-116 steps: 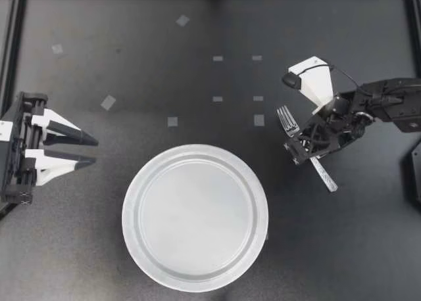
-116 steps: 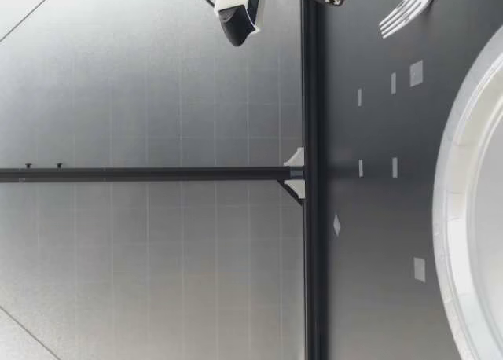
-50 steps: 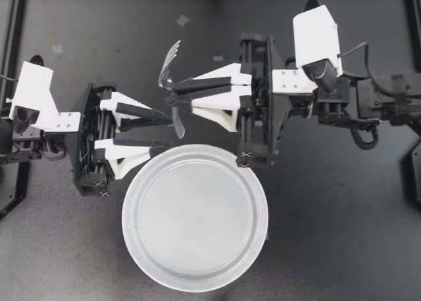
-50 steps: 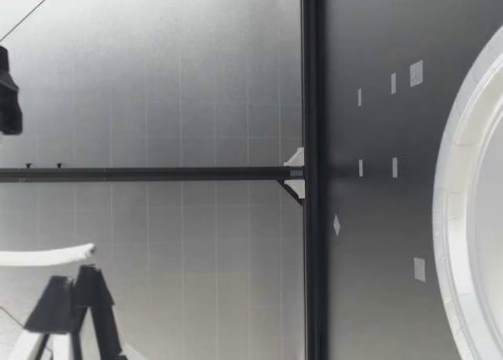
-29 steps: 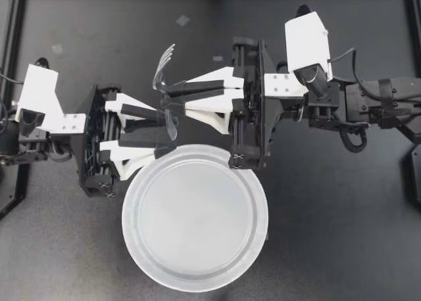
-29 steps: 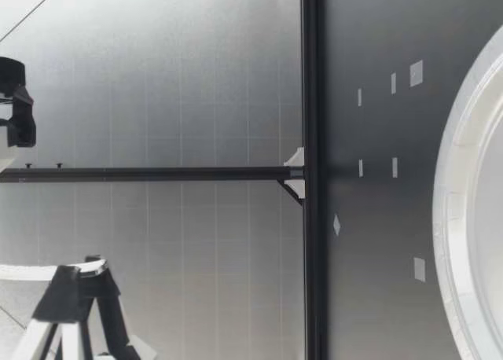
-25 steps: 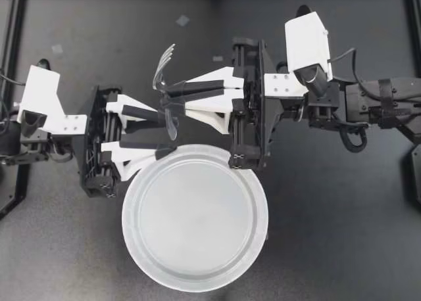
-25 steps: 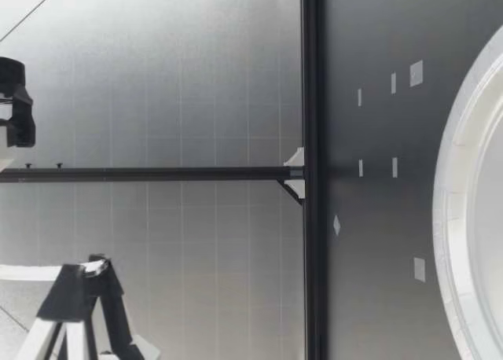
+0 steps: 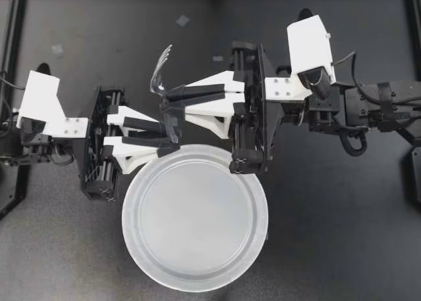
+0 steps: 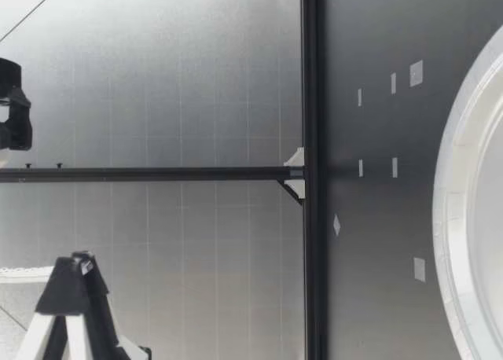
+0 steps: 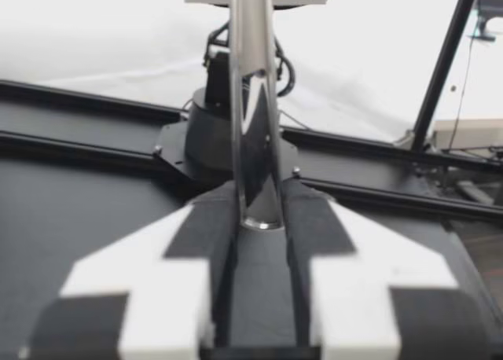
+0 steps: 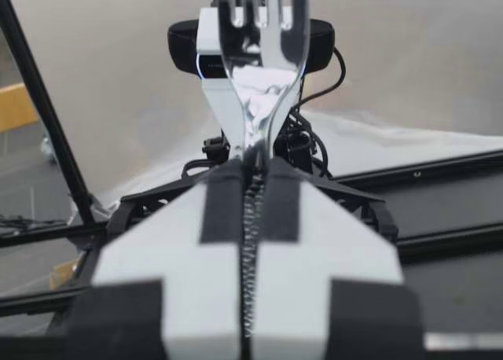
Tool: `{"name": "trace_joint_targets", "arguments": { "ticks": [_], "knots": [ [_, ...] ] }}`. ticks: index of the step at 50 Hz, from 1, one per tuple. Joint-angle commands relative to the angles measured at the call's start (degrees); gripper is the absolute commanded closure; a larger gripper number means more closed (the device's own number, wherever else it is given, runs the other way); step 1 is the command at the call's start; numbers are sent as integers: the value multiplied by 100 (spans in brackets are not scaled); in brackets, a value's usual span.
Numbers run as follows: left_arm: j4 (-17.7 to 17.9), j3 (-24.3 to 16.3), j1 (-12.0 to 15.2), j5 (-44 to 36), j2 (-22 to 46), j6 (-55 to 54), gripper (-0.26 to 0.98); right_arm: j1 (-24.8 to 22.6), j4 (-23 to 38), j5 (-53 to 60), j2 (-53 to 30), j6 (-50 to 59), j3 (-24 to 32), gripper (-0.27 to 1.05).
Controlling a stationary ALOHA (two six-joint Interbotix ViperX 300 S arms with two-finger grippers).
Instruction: Pick up the fork and place it on the plate.
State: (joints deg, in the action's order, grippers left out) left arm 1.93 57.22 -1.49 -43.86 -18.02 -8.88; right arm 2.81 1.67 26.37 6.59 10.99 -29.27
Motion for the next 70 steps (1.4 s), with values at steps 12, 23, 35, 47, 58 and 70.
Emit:
{"name": "trace_joint_targets", "arguments": {
  "ticks": [12,23,35,47,58,70],
  "knots": [
    [-26,44,-9,-149,-158,-88,76,35,-44,-193,44,176,18,42],
    [-26,299,-9,-70,-483,-97,76,88,-53,-158,176,255,-149,-2],
    [18,158,-53,3612,-1433,-369,76,290,-220,-237,879,281,-870,-1],
    [466,-26,-554,7682,-2268,-1389,76,343,-325,-642,958,281,-1125,-1],
    [1169,123,-1310,8314,-1934,-1978,76,694,-378,-677,1099,290,-1345,-1],
    [1239,62,-1406,7770,-738,-1635,76,817,-378,-677,1072,334,-1415,-1]
  ]
}}
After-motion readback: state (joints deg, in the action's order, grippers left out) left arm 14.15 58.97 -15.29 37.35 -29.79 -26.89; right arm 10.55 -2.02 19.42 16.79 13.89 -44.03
